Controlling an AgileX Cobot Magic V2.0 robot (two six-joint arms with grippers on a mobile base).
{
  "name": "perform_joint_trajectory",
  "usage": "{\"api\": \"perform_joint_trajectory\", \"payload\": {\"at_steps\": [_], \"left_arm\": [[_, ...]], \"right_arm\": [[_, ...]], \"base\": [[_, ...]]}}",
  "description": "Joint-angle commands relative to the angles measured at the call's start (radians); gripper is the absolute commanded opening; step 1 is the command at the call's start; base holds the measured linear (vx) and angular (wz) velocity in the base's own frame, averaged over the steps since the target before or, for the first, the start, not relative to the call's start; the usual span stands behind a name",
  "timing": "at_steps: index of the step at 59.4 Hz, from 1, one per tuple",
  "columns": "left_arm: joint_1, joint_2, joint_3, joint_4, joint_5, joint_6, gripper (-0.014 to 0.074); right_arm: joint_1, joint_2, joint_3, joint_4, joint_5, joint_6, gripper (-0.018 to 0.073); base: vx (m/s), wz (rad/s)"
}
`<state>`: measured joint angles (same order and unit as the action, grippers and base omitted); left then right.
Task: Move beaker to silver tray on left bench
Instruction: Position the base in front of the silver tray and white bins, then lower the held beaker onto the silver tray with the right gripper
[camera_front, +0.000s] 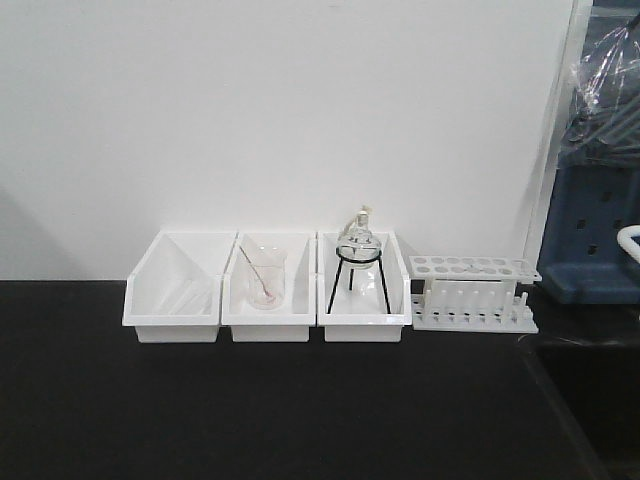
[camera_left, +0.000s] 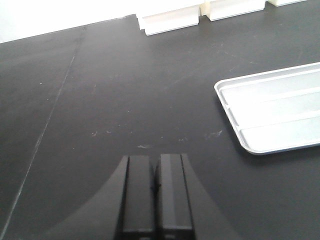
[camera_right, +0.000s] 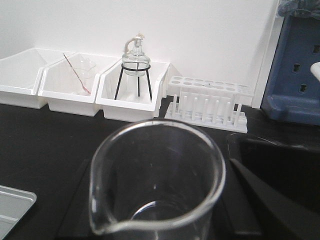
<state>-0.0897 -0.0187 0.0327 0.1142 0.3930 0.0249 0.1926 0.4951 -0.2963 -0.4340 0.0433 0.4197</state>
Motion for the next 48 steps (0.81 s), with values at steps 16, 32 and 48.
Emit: {"api": "perform_joint_trajectory", "payload": {"at_steps": [16,32,48], "left_arm": [[-0.007,-0.007,0.020,-0.001,-0.083,-0.002,0.0001],[-0.007,-0.007,0.020,-0.001,-0.083,-0.002,0.0001],[-0.007,-0.007,0.020,-0.001,-0.083,-0.002,0.0001]], "right_arm": [[-0.005,0.051,-0.028,-0.007,-0.226,-0.006,-0.0011],[0.073,0.472,-0.043,-0.156,-0.683,-0.002,-0.0011],[0.310,1.004,-0.292,-0.273,-0.825,-0.004,-0.0011]], "base": [[0.00,0.00],[0.00,0.00],[0.00,0.00]]}}
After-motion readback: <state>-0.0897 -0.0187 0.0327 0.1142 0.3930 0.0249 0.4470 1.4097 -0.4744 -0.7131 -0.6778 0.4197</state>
